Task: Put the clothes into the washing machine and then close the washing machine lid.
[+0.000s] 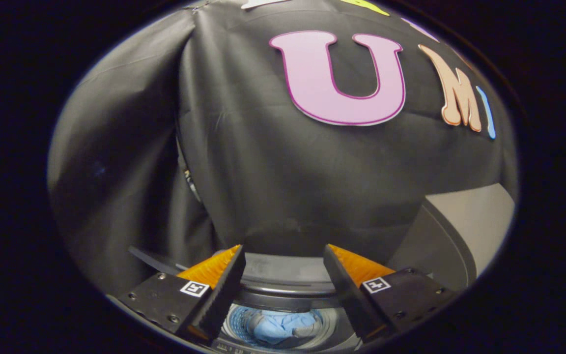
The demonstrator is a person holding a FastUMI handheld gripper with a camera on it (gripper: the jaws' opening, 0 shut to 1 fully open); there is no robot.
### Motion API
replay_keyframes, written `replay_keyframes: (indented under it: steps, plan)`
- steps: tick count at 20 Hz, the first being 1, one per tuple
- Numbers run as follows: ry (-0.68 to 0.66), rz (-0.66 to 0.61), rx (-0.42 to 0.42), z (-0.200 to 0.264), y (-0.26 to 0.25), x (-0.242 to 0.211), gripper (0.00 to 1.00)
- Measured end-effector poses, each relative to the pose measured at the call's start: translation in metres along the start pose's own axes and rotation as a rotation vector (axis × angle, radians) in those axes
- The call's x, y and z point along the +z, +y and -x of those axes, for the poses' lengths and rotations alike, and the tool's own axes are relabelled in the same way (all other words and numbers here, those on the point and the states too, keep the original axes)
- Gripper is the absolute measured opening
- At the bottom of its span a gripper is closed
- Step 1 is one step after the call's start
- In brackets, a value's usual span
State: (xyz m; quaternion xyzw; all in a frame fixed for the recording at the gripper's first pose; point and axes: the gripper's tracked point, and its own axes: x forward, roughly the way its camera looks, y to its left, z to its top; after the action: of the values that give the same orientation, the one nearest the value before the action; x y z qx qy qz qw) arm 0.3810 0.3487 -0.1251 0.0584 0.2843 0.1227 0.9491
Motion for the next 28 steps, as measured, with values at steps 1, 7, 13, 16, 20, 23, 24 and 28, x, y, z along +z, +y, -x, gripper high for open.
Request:
replay_keyframes:
  steps: [1, 7, 13, 16, 20, 23, 24, 28]
  plan:
    - [-0.017, 0.029, -0.009, 0.010, -0.002, -0.006, 0.98]
    - [-0.111, 0.054, 0.047, 0.056, 0.010, 0.003, 0.97]
    - [-0.181, 0.056, 0.087, 0.100, 0.013, 0.018, 0.97]
    - [-0.233, 0.027, 0.106, 0.135, 0.000, 0.032, 0.97]
    - [-0.310, 0.032, 0.087, 0.181, -0.034, 0.051, 0.96]
    - [-0.373, 0.022, 0.078, 0.220, -0.061, 0.062, 0.96]
    - [-0.393, 0.020, 0.072, 0.233, -0.071, 0.064, 0.96]
    - [-0.436, 0.038, 0.018, 0.265, -0.125, 0.056, 0.96]
